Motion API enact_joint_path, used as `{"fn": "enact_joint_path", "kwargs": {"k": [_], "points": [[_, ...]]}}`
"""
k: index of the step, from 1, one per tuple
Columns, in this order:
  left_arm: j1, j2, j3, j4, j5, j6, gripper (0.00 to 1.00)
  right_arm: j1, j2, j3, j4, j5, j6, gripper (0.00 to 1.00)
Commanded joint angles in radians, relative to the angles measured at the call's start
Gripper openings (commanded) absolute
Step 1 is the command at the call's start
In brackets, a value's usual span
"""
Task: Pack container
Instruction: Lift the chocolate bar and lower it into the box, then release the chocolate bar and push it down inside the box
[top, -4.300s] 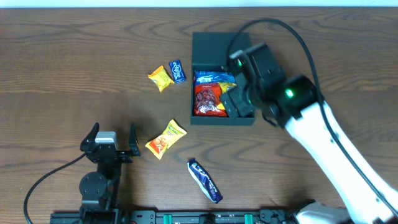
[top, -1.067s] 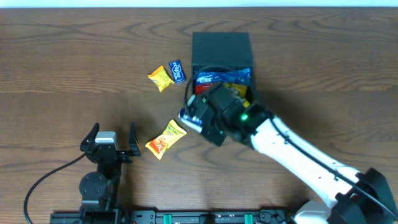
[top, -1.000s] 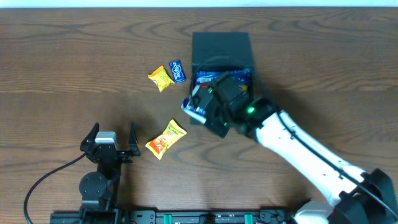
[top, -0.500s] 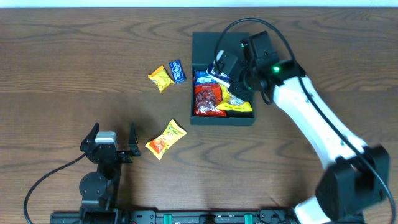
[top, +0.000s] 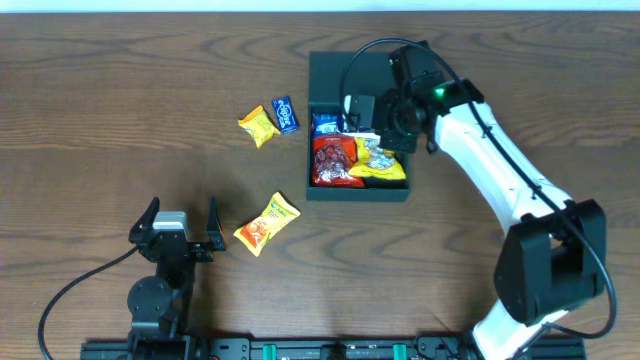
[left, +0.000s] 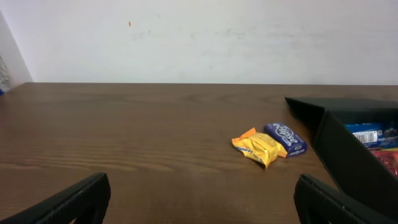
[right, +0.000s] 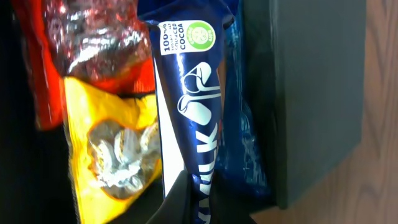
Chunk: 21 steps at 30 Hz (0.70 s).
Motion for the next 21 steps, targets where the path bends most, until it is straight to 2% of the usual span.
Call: {"fn": "enact_joint_path", "kwargs": {"k": [1, 7, 21], "points": [[0.006, -0.005, -0.013, -0.056, -0.008, -0.011, 0.95, -0.006, -0.003, 0.024, -0.017, -0.029, -0.131, 0.04], [0.006, -0.005, -0.013, -0.056, -0.008, -0.011, 0.95, -0.005, 0.044, 0.024, -0.011, -0.113, -0.179, 0.04], [0.006, -0.005, -0.013, -0.056, -0.008, -0.011, 0.95, -0.009, 0.21, 0.024, 0.074, -0.112, -0.179, 0.02]]}}
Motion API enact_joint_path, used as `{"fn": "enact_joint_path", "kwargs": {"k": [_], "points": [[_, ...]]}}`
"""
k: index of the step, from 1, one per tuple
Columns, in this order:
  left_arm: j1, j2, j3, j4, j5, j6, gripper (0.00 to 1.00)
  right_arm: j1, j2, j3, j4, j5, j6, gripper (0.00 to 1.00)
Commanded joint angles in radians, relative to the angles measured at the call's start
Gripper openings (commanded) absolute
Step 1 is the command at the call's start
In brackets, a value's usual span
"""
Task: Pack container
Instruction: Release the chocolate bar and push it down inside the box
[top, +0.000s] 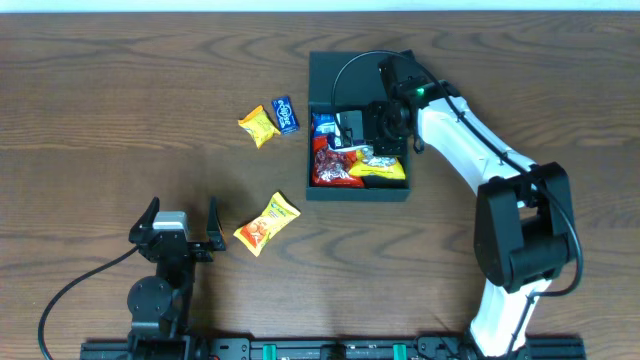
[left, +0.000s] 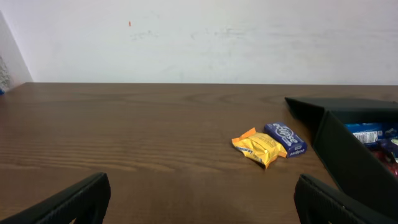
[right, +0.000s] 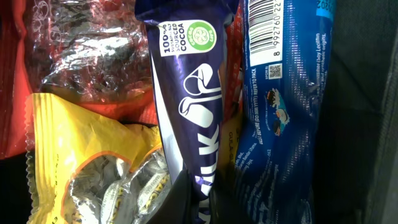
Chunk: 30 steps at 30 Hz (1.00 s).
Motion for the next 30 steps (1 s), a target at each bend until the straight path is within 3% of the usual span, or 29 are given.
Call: {"fn": "enact_joint_path", "kwargs": {"k": [1, 4, 10, 15, 18, 24, 25, 28, 30], "points": [[0.006, -0.005, -0.013, -0.056, -0.008, -0.01, 0.95, -0.007, 0.036, 0.017, 0.001, -0.01, -0.016, 0.01], [0.006, -0.005, -0.013, -0.056, -0.008, -0.01, 0.95, -0.007, 0.035, 0.017, 0.014, 0.0, 0.0, 0.01], [0.006, -0.005, -0.013, -0.056, -0.008, -0.01, 0.95, -0.002, 0.035, 0.017, 0.114, 0.089, 0.172, 0.01], [0.006, -0.005, -0.013, -0.056, -0.008, -0.01, 0.95, -0.001, 0.035, 0.017, 0.099, 0.092, 0.179, 0.03], [0.006, -0.005, -0.013, -0.056, -0.008, -0.01, 0.95, 0.005, 0.035, 0.017, 0.089, 0.101, 0.179, 0.15], [0.006, -0.005, -0.013, -0.056, -0.008, -0.01, 0.95, 0.02, -0.002, 0.017, 0.089, 0.103, 0.179, 0.14], [0.006, -0.005, -0.013, -0.056, -0.008, -0.01, 0.95, 0.022, -0.014, 0.017, 0.089, 0.103, 0.179, 0.15], [0.006, -0.005, -0.013, -0.056, -0.008, -0.01, 0.95, 0.031, -0.062, 0.017, 0.09, 0.104, 0.187, 0.38], [0.006, -0.005, -0.013, -0.056, -0.008, -0.01, 0.95, 0.037, -0.109, 0.017, 0.09, 0.11, 0.189, 0.42]]}}
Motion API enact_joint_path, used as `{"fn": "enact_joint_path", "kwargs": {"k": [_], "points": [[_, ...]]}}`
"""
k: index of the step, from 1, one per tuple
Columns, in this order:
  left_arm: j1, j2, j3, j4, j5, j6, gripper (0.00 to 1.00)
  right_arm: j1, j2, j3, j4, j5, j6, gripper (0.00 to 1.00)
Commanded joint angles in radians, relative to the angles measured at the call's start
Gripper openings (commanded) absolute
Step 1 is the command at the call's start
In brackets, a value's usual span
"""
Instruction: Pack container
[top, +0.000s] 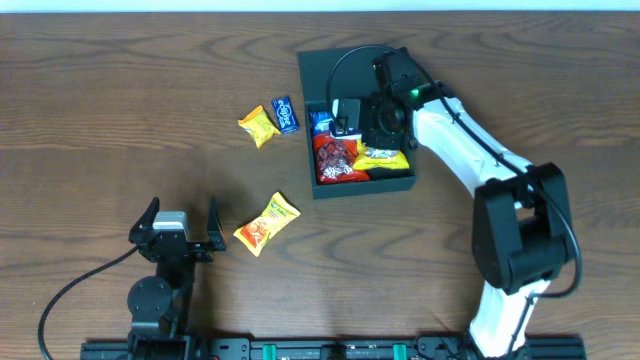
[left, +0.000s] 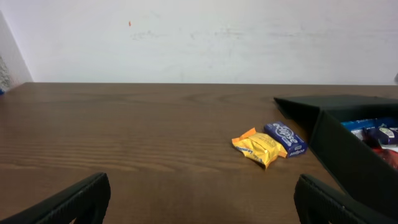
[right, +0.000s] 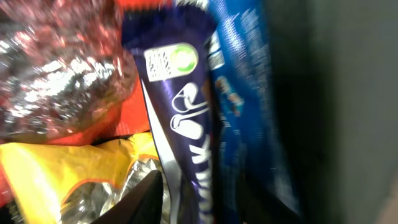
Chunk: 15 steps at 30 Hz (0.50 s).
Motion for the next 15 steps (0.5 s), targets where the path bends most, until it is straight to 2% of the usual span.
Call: {"fn": "enact_joint_path", "kwargs": {"k": [1, 4, 6, 7, 9, 13, 15], "points": [[0.006, -0.005, -0.013, -0.056, -0.008, -0.01, 0.95, 0.014, -0.103, 0.015, 0.005, 0.023, 0.04, 0.43], [0.006, -0.005, -0.013, -0.056, -0.008, -0.01, 0.95, 0.025, -0.176, 0.015, 0.011, 0.107, 0.1, 0.53], [0.006, -0.005, -0.013, -0.056, -0.008, -0.01, 0.95, 0.039, -0.251, 0.015, 0.01, 0.194, 0.202, 0.6], [0.006, -0.005, -0.013, -0.056, -0.008, -0.01, 0.95, 0.045, -0.285, 0.014, 0.009, 0.234, 0.265, 0.6], [0.006, -0.005, -0.013, -0.056, -0.008, -0.01, 0.95, 0.052, -0.369, 0.006, 0.006, 0.322, 0.446, 0.52], [0.006, -0.005, -0.013, -0.056, -0.008, -0.01, 0.95, 0.051, -0.494, -0.057, 0.001, 0.424, 0.752, 0.25], [0.006, -0.005, -0.013, -0.056, -0.008, -0.01, 0.95, 0.051, -0.574, -0.13, 0.001, 0.435, 0.893, 0.21]]}}
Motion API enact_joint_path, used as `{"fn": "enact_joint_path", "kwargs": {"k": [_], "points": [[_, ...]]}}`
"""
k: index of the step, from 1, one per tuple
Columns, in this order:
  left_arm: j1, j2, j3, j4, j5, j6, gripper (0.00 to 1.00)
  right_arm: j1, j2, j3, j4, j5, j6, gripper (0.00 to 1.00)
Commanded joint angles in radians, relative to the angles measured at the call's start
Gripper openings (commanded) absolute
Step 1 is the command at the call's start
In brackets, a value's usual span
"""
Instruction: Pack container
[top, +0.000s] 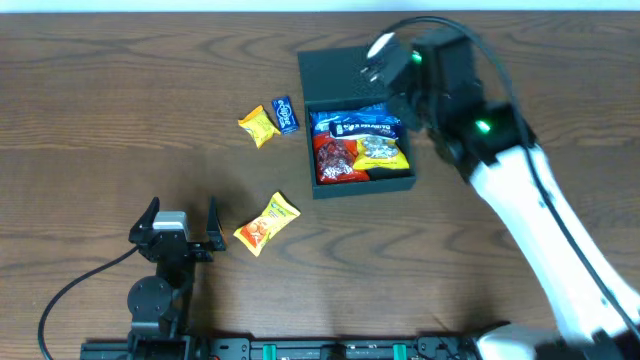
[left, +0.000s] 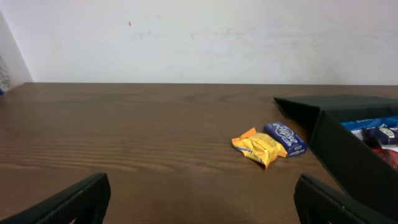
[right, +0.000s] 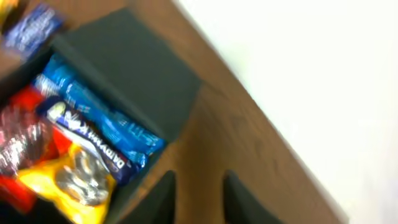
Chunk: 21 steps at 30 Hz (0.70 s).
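Observation:
The black container (top: 405, 180) stands at the table's middle back with its lid (top: 335, 72) open. Inside lie a light blue pack (right: 102, 115), a dark blue chocolate bar (right: 87, 148), a red pack (top: 333, 160) and a yellow pack (top: 385, 152). My right gripper (right: 199, 196) is open and empty, raised above the table beside the container's far right. Low at the front left my left gripper (left: 202, 205) rests open, holding nothing. Loose on the table lie a yellow candy (top: 257, 125), a small blue candy (top: 286, 113) and an orange-yellow packet (top: 266, 222).
The yellow candy (left: 258, 147) and the blue candy (left: 286, 138) lie just left of the container wall (left: 348, 158). A white wall runs behind the table's far edge (left: 155, 83). Dark wood tabletop (top: 120, 120) surrounds everything.
My right gripper, then shut on the dark blue bar down among the packs, is now open and raised clear of the container. The bar lies in the container. The left arm is unchanged.
My right gripper first held the dark blue bar just over the packs in the container, then lower among them. By the last earlier moment the container had shifted slightly left and turned. Now the bar lies inside and the gripper is up and empty.

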Motion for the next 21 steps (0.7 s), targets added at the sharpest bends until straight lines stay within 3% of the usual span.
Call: {"fn": "enact_joint_path", "kwargs": {"k": [1, 2, 4, 7, 8, 10, 21], "points": [[0.006, -0.005, -0.013, -0.056, -0.008, -0.01, 0.95, 0.002, -0.107, -0.121, -0.005, 0.081, 0.33, 0.21], [0.006, -0.005, -0.013, -0.056, -0.008, -0.01, 0.95, -0.005, -0.171, -0.19, 0.003, 0.081, 0.361, 0.23], [0.006, -0.005, -0.013, -0.056, -0.008, -0.01, 0.95, -0.031, -0.276, -0.297, 0.023, 0.081, 0.392, 0.58], [0.006, -0.005, -0.013, -0.056, -0.008, -0.01, 0.95, -0.096, -0.425, -0.428, 0.048, 0.08, 0.491, 0.63], [0.006, -0.005, -0.013, -0.056, -0.008, -0.01, 0.95, -0.13, -0.486, -0.475, 0.05, 0.08, 0.55, 0.81], [0.006, -0.005, -0.013, -0.056, -0.008, -0.01, 0.95, -0.177, -0.566, -0.53, 0.047, 0.08, 0.598, 0.97], [0.006, -0.005, -0.013, -0.056, -0.008, -0.01, 0.95, -0.305, -0.962, -0.832, 0.077, 0.08, 0.608, 0.99]]}}
